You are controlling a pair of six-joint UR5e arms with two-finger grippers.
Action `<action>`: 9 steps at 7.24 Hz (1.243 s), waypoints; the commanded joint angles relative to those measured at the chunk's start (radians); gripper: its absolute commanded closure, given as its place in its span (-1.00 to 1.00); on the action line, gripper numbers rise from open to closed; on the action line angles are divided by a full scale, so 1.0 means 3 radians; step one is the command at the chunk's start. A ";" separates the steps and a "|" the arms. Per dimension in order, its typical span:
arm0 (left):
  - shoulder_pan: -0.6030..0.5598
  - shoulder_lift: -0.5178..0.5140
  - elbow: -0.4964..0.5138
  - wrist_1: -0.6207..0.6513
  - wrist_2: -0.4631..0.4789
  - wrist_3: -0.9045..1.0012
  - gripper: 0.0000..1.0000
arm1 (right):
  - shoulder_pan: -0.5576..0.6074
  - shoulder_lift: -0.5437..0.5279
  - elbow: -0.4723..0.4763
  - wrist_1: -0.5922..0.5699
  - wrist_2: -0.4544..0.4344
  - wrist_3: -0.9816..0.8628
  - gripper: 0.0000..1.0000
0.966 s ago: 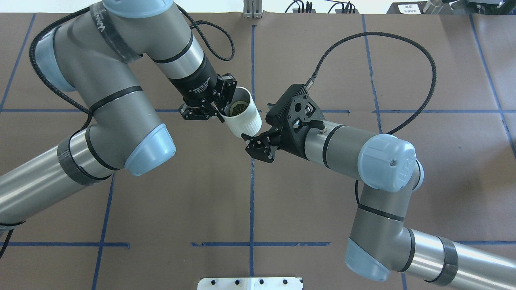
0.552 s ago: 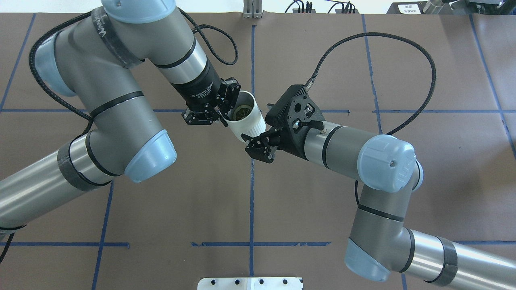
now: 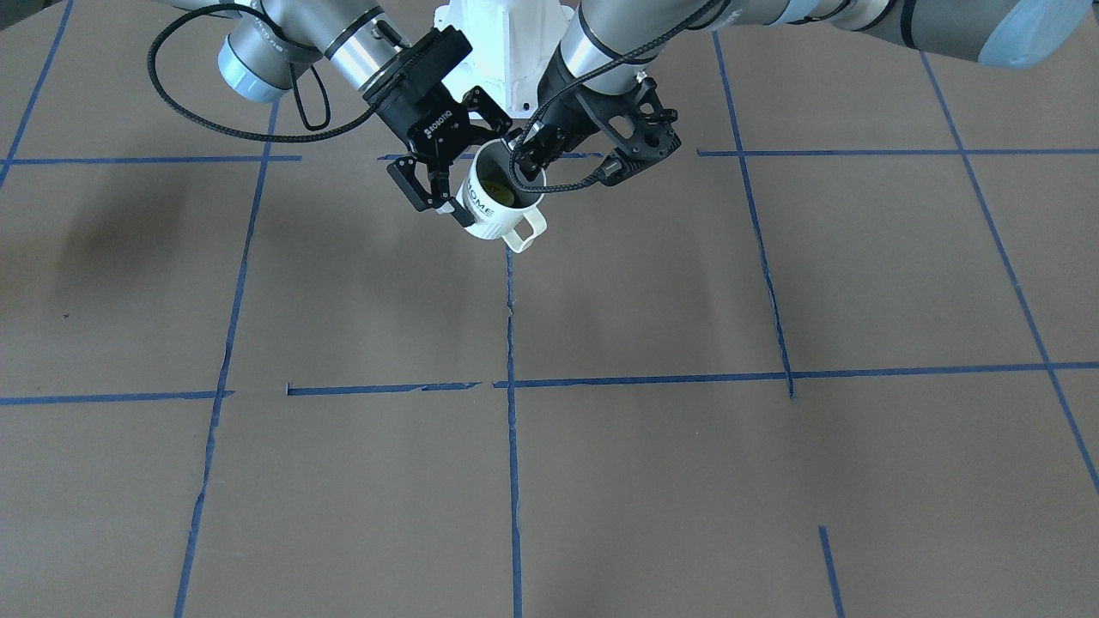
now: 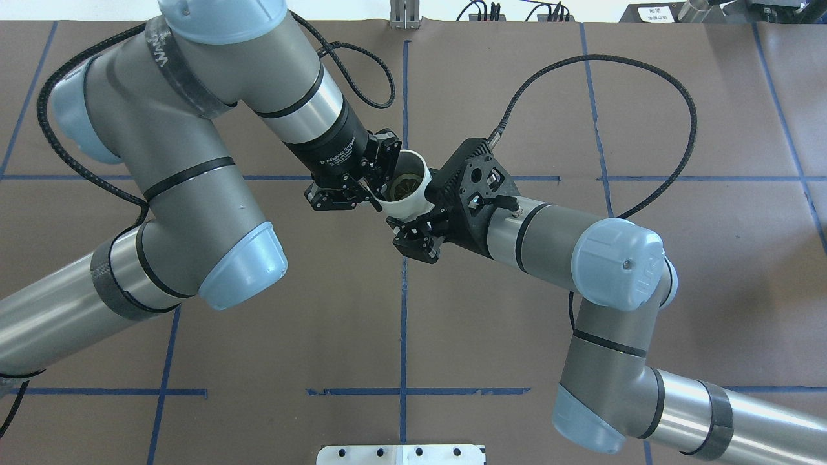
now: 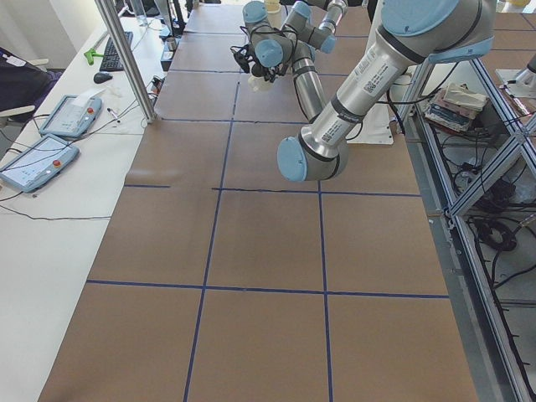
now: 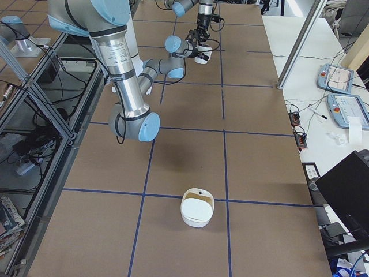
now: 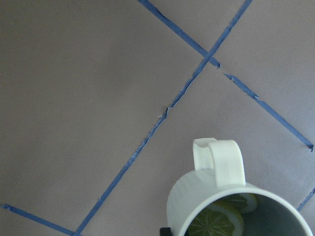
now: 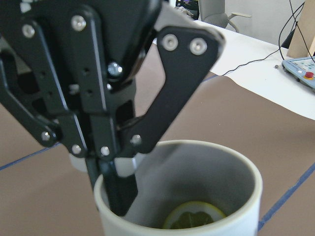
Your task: Left arm hands cup to right arm to dump lemon
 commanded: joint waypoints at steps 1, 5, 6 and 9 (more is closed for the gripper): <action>0.0017 -0.0007 -0.0028 -0.0001 -0.0001 -0.0015 1.00 | -0.0005 0.0000 0.0000 0.0000 0.0000 -0.0001 -0.99; 0.0002 0.0013 -0.0105 0.0010 -0.0119 -0.0041 -1.00 | 0.0000 -0.0041 0.0005 -0.0036 0.0000 0.0030 0.44; -0.0236 0.0018 -0.0115 0.0015 -0.0362 -0.0010 -1.00 | 0.0005 -0.0051 0.0005 -0.0036 0.0000 0.0020 0.43; -0.0535 0.0333 -0.0151 0.0045 -0.0544 0.0463 -1.00 | 0.0015 -0.0077 0.0020 -0.0041 0.0020 0.0015 0.43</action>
